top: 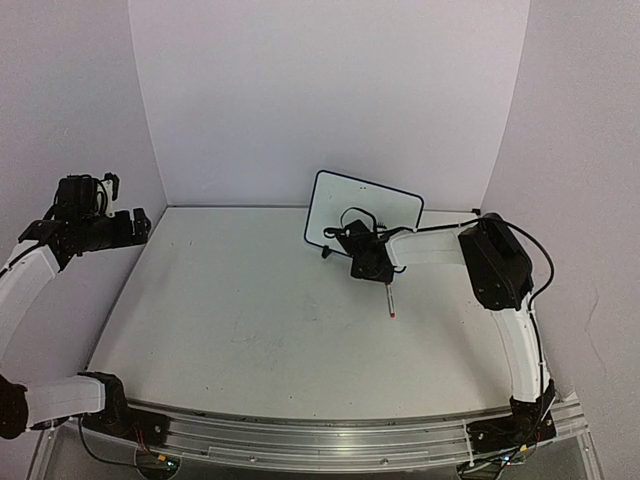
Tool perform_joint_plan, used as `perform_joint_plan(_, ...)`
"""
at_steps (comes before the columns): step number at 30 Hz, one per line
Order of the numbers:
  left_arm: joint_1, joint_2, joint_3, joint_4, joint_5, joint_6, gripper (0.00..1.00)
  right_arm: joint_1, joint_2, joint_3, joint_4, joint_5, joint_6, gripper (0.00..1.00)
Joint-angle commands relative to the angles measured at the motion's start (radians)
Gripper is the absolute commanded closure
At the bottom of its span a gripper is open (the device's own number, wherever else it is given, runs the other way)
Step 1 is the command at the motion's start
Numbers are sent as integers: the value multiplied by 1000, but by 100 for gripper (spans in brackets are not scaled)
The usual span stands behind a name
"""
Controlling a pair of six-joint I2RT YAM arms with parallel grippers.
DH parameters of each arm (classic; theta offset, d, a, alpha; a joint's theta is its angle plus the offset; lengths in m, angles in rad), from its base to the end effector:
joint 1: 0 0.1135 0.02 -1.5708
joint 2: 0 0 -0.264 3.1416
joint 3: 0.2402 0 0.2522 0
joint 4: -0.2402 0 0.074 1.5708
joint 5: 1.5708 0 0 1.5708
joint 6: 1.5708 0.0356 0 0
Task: Write a sentence on the whiteboard
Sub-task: Move the whiteboard stand to the center of the board.
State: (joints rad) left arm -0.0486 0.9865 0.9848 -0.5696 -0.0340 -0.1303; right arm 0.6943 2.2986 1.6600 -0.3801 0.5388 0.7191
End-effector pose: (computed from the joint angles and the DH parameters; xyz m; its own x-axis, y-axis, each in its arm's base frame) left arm 0.2114 -0.0091 0.3340 -0.5381 -0.1038 -0.8365 -0.0503 0.9946 -0.0911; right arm 0.3828 0.2949 0.1238 -0.7178 0.1380 -0.6824 0.1734 0.9847 0.0168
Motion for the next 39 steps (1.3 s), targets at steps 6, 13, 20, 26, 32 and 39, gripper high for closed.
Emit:
perform_joint_plan(6,3,15,2,31,15,-2,1,-27,47,32,-34,42,55,68)
perform_joint_plan(13,4,23,3,31,17,-3,0,-28,56,43,-33,22,47,95)
perform_joint_plan(20,4,30,2,30,19,-4,1,-25,22,-43,51,-50,-6,100)
perform_joint_plan(26,4,40,2,31,23,-4,1,20,-80,-227,256,-110,-163,100)
perform_joint_plan(32,4,51,1,32,26,-5,1,69,-154,-373,368,-196,-279,100)
perform_joint_plan(39,4,66,2,33,30,-6,1,137,-254,-518,459,-281,-388,100)
